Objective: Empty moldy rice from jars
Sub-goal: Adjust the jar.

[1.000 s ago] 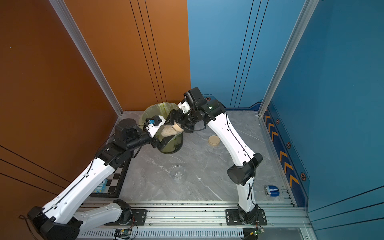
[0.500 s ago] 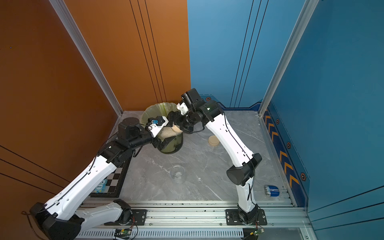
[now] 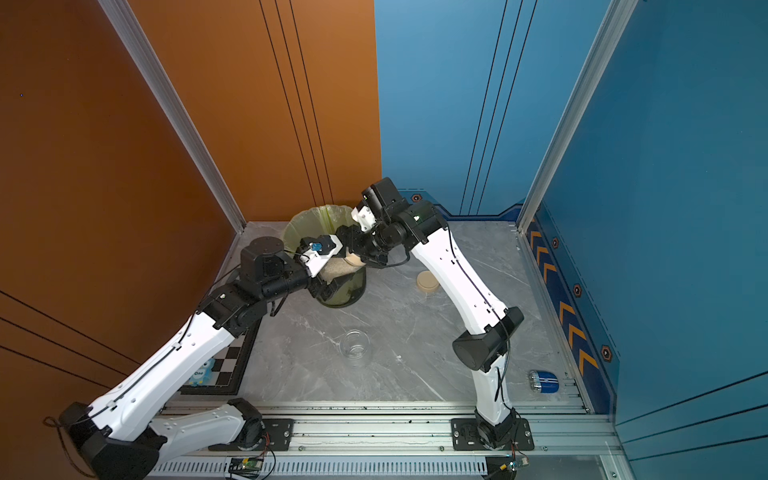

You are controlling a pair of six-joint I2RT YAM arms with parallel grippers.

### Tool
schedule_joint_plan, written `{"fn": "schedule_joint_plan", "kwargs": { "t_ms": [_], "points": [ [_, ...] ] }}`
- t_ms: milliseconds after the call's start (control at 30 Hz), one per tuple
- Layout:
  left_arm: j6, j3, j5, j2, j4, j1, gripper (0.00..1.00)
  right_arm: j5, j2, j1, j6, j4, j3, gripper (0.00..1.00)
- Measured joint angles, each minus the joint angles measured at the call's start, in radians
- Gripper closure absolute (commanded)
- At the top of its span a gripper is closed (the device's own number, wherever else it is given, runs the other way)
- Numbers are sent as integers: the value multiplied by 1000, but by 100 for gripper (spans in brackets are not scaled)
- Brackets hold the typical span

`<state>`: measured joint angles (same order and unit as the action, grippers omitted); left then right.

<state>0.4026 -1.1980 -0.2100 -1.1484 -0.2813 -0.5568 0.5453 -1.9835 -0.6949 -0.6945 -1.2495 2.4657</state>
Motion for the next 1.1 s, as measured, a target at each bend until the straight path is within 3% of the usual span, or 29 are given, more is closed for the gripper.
{"fn": "schedule_joint_plan", "kwargs": {
  "t_ms": [33,233,300,367,533,933,1100],
  "points": [
    [1,0,1,0,0,-1,13,0,0,0,0,0,0,100],
    [1,1,2,2,0,-2,46,0,0,-2,0,-1,0,100],
    [1,1,2,2,0,-3,50,-1,0,-2,0,-1,0,100],
    [1,1,2,2,-1,-6,42,-1,0,-2,0,-5,0,100],
    [-5,11,-10,12,-1,-5,2,5,0,-3,4,-22,1,100],
    [-160,13,-375,34,-61,161,2,163,0,-13,88,-11,1,100],
    [-196,13,-450,43,-79,186,2,201,5,-17,113,-11,-5,100]
  ]
}}
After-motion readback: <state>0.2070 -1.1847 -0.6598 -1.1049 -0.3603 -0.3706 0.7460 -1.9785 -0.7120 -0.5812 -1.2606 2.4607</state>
